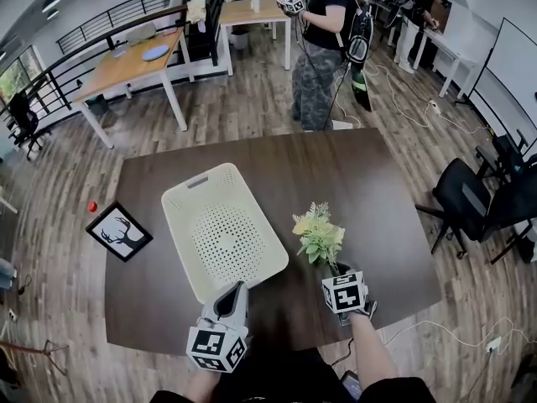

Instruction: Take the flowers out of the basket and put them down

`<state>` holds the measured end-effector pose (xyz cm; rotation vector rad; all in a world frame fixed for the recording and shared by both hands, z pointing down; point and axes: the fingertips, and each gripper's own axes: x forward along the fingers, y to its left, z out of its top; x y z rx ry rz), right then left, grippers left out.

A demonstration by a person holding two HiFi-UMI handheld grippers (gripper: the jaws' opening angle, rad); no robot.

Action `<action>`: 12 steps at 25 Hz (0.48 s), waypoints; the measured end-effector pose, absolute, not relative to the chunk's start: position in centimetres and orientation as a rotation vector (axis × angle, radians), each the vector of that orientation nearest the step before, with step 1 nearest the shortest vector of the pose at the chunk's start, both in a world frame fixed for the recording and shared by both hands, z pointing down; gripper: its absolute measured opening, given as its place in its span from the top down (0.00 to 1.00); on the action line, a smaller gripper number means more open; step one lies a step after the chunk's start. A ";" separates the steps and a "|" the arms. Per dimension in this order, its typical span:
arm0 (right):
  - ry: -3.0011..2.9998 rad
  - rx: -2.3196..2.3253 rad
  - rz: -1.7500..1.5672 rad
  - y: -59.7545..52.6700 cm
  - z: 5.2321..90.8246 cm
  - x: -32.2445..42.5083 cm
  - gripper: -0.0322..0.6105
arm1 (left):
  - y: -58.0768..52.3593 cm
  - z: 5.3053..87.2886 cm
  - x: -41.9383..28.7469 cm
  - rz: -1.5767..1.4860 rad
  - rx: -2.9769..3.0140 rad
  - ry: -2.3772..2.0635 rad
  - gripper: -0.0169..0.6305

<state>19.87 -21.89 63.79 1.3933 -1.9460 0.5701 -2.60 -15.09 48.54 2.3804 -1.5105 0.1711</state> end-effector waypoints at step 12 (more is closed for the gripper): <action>-1.893 1.387 0.565 -21.6 65.8 20.9 0.89 | -15.3 48.9 -3.2 0.189 2.366 -1.525 0.97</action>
